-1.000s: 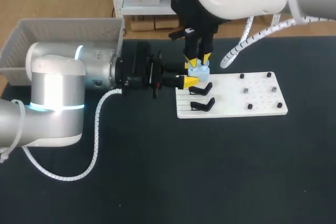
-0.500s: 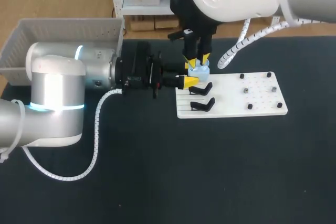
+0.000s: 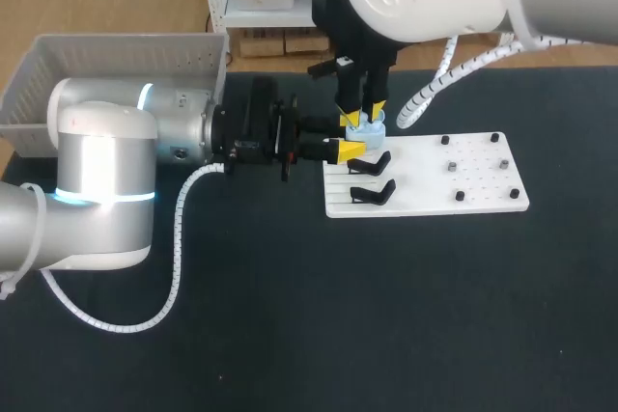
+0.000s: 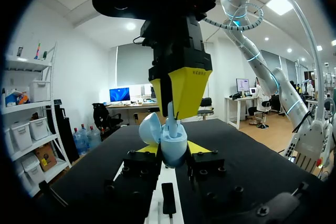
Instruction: Pick up each earbud case from the left stands, insert the matching earbuds, close the lid, and place the case in the box.
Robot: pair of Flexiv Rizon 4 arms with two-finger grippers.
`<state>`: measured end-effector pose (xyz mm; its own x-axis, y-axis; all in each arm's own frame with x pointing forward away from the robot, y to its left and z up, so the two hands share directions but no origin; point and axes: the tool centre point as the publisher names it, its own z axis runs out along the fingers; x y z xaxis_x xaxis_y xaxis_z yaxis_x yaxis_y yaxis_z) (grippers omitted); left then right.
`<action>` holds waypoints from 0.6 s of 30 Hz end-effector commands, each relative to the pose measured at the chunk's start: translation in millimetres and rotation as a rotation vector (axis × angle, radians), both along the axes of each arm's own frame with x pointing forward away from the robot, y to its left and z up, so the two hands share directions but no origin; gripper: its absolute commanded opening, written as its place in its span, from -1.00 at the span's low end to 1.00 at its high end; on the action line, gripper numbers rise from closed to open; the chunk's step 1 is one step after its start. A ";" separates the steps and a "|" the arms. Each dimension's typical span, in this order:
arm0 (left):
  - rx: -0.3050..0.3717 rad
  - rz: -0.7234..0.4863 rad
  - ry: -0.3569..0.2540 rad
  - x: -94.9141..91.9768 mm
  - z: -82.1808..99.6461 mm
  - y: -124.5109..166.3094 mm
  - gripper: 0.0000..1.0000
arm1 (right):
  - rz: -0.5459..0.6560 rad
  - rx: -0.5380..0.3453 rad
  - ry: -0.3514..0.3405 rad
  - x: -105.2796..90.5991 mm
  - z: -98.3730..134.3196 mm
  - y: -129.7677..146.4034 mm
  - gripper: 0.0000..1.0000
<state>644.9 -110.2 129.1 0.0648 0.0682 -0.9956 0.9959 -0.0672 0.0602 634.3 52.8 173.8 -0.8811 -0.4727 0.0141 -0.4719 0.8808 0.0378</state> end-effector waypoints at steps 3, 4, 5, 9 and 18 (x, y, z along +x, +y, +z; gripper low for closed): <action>-0.003 0.004 -0.003 -0.7 -1.0 -0.1 -1.00 | -0.003 0.001 0.000 -0.1 -1.3 0.1 -1.00; -0.003 0.004 -0.003 -0.7 -1.0 -0.1 -1.00 | -0.003 0.001 0.000 -0.1 -2.1 0.2 -1.00; -0.003 0.004 -0.003 -0.7 -1.0 -0.1 -1.00 | -0.003 0.001 0.001 -0.1 -2.8 0.2 -1.00; -0.003 0.004 -0.003 -0.7 -1.0 -0.1 -1.00 | -0.003 -0.002 0.002 0.9 -4.0 0.9 -1.00; -0.003 0.004 -0.003 -0.7 -1.0 -0.1 -1.00 | -0.001 -0.004 -0.001 2.8 -4.2 2.4 -1.00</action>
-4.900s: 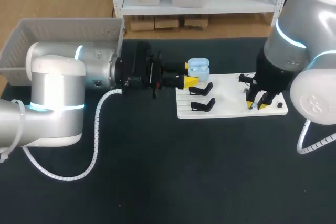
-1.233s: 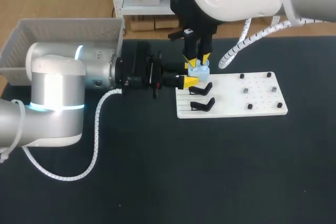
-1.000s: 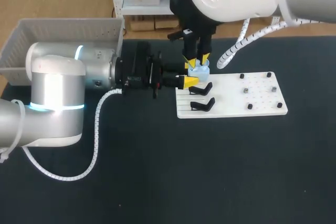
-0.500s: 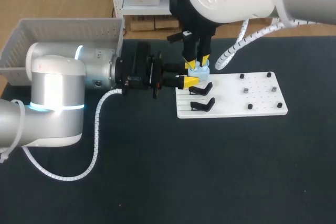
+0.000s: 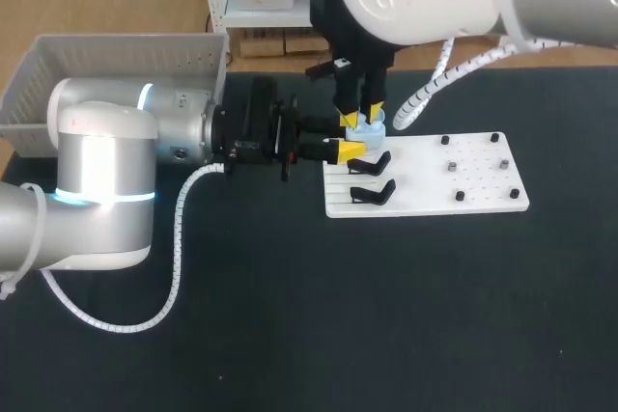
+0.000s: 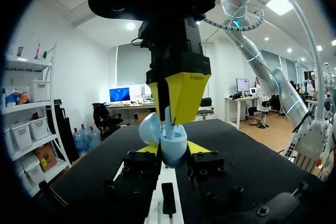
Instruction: Pick up each earbud case from the left stands, insert the matching earbuds, close the lid, and place the case in the box.
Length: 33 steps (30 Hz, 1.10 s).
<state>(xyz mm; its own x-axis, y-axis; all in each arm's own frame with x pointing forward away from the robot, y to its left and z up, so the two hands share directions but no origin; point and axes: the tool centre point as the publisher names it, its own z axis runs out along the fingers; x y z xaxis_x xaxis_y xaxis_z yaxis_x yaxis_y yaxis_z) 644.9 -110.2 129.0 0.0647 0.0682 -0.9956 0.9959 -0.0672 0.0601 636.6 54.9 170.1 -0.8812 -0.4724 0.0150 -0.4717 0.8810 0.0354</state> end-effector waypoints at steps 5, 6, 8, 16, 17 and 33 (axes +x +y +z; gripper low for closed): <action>-0.003 0.004 -0.003 -0.7 -0.9 -0.1 -1.00 | 0.000 -0.006 0.000 1.4 -1.8 0.4 -1.00; -0.003 0.004 -0.003 -0.7 -0.9 -0.1 -1.00 | -0.001 -0.007 0.002 1.7 -2.3 0.4 -1.00; -0.003 0.004 -0.003 -0.7 -0.9 -0.1 -1.00 | -0.001 -0.010 0.004 1.9 -4.1 0.0 -1.00; -0.003 0.004 -0.003 -0.7 -0.9 -0.1 -1.00 | -0.009 -0.012 0.013 2.3 -7.4 -0.6 -1.00; -0.003 0.004 -0.003 -0.7 -0.9 -0.1 -1.00 | -0.010 -0.010 0.012 2.3 -7.4 -0.6 -0.80; -0.003 0.004 -0.003 -0.7 -0.9 -0.1 -1.00 | -0.142 0.157 0.007 -1.4 35.7 -21.6 1.00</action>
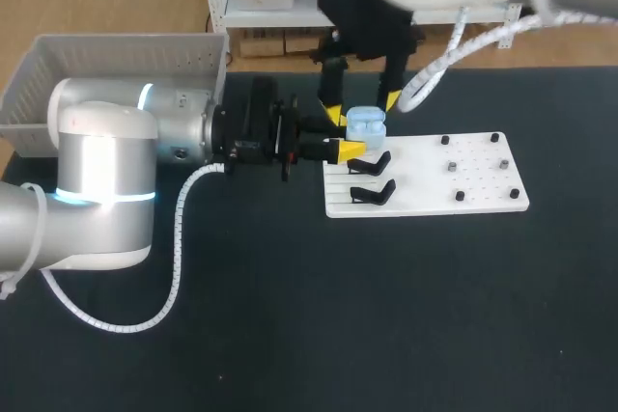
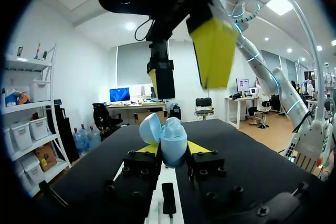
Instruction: Pick up each earbud case from the left stands, insert the matching earbuds, close the lid, and place the case in the box.
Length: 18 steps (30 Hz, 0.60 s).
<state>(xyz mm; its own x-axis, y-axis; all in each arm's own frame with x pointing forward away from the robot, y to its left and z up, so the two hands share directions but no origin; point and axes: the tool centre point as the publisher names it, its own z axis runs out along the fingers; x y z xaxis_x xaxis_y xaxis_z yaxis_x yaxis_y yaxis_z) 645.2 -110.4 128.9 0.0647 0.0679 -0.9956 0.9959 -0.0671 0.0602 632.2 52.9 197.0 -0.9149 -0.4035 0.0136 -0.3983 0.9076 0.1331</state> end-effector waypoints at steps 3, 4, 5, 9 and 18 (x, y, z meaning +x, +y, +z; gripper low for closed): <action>-0.003 0.004 -0.003 -1.0 -0.8 0.0 -1.00 | -0.210 0.118 -0.096 22.2 10.9 -27.7 1.00; -0.003 0.004 -0.003 -1.0 -0.8 0.0 -1.00 | -0.251 0.144 -0.109 28.5 11.6 -30.5 1.00; -0.003 0.004 -0.003 -1.0 -0.8 0.0 -1.00 | -0.286 0.173 -0.126 35.3 11.7 -32.9 1.00; -0.003 0.004 -0.003 -1.0 -0.8 0.0 -1.00 | -0.395 0.228 -0.162 56.6 7.1 -40.9 1.00; -0.003 0.004 -0.003 -1.0 -0.8 0.0 -1.00 | -0.504 0.182 -0.102 92.1 -21.2 -49.8 1.00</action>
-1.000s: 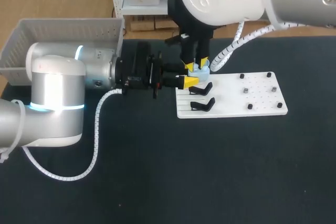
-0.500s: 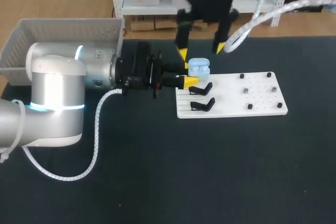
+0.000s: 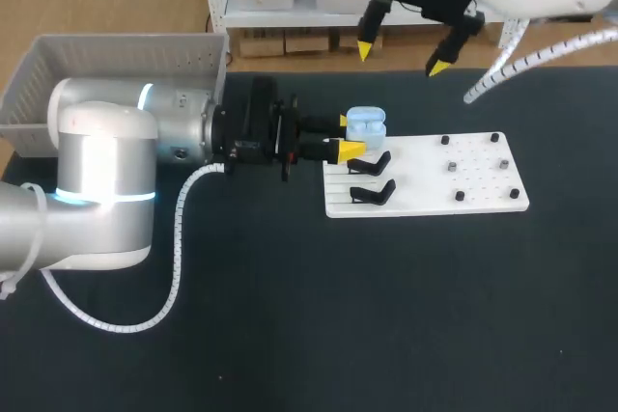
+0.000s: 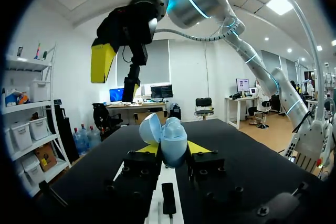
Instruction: Pick up each earbud case from the left stands, insert the matching earbuds, close the lid, and place the case in the box.
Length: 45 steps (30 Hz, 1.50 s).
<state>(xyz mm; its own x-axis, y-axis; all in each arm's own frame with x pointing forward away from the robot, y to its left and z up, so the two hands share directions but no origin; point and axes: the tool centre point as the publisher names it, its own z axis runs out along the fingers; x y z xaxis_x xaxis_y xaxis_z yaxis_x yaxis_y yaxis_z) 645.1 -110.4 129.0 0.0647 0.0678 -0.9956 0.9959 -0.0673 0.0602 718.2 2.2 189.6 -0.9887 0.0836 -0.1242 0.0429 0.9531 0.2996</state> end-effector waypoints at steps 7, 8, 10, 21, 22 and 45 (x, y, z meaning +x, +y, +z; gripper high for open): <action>-0.003 0.004 -0.003 -0.9 -0.9 0.0 -1.00 | -0.003 -0.046 0.057 2.4 -34.8 -1.7 1.00; -0.003 0.004 -0.003 -0.9 -0.9 0.0 -1.00 | 0.001 -0.051 0.062 0.9 -36.2 -1.7 1.00; -0.003 0.004 -0.003 -0.9 -0.9 0.0 -1.00 | 0.011 -0.065 0.073 -2.7 -39.1 -2.1 1.00; -0.003 0.004 -0.003 -0.9 -0.9 0.0 -1.00 | 0.038 -0.084 0.121 -29.5 -43.1 -8.0 1.00; -0.003 0.004 -0.003 -0.9 -0.9 0.0 -1.00 | 0.041 -0.082 0.126 -32.5 -42.1 -8.4 1.00; -0.011 0.049 0.046 -1.8 3.7 6.9 -1.00 | 0.163 0.069 -0.260 -75.7 37.4 -23.9 1.00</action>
<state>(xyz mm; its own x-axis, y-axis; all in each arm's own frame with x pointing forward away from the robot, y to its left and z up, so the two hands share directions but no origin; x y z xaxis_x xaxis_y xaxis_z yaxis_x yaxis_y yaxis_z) 648.1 -108.8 129.4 0.0369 0.0649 -0.9972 0.9980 -0.0544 0.0334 679.5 -0.2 206.4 -0.9886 -0.0641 -0.1359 -0.1050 0.9416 0.3200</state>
